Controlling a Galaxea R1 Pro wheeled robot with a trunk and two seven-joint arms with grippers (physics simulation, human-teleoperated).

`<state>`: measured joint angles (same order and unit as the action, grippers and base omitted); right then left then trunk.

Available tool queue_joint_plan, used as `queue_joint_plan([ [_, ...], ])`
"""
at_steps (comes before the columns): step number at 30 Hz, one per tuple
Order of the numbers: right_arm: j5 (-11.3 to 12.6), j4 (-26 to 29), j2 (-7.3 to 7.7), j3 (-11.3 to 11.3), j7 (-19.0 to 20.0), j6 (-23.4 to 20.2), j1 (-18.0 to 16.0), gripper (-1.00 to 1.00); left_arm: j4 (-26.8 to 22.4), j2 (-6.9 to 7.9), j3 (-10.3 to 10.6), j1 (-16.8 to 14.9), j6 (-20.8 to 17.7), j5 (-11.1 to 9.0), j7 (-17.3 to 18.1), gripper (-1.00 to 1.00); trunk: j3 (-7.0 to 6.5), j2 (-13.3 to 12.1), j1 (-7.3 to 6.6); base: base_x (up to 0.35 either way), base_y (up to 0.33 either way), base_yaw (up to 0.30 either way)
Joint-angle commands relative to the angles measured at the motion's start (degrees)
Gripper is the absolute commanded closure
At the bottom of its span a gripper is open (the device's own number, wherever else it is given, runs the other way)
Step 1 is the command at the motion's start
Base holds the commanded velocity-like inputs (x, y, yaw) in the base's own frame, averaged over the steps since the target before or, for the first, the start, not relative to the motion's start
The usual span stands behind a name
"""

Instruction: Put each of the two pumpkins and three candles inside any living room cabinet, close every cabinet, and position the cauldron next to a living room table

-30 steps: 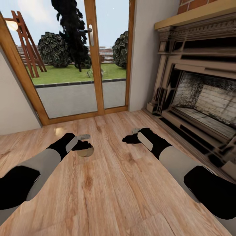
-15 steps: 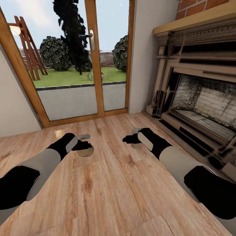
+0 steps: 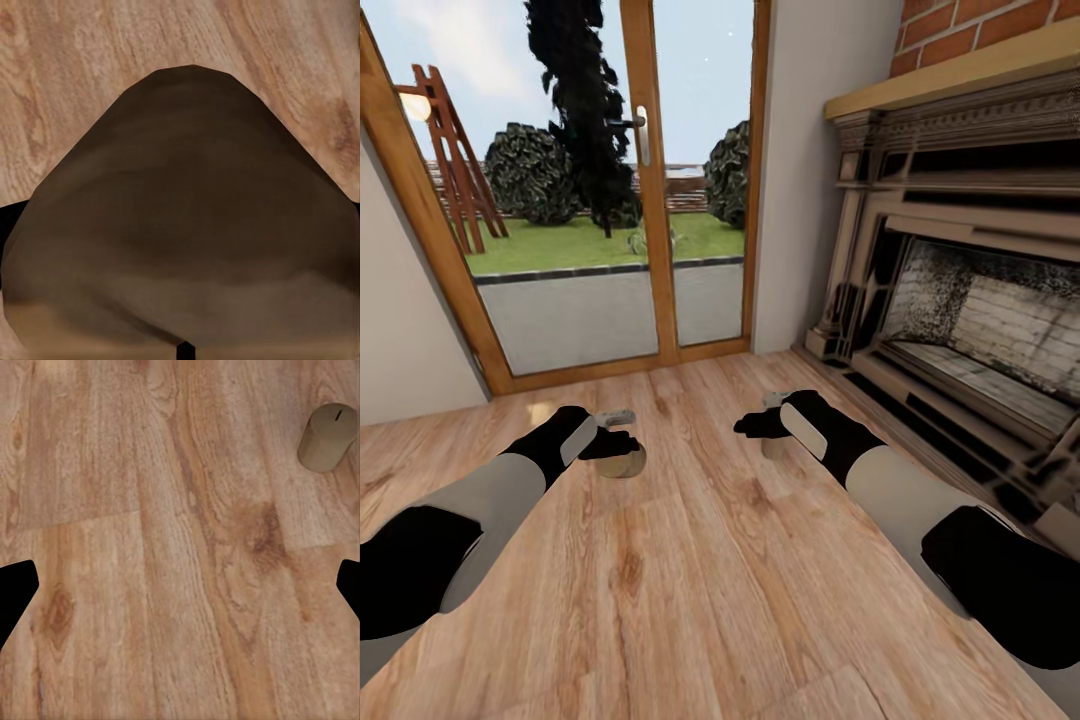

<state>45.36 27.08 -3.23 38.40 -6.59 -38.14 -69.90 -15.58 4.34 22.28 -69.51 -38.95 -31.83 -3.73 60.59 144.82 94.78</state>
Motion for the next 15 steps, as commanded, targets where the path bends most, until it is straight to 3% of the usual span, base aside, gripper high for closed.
queue_joint_plan([
  [1, 0.6, 0.1, 0.04, 0.4, -0.5, -0.1, -0.1, -1.00, -0.1, 0.05, 0.4, 0.0, -0.3, -0.6, -0.4, 1.00, -0.04, 0.0, -0.01, 0.000, 0.000, 0.000],
  [15, 0.6, 0.0, 0.02, 0.4, -0.5, -0.2, -0.1, -1.00, -0.1, 0.05, 0.4, 0.0, -0.3, -0.6, -0.5, 1.00, -1.34, 0.0, -0.01, 0.000, 0.000, 0.000],
])
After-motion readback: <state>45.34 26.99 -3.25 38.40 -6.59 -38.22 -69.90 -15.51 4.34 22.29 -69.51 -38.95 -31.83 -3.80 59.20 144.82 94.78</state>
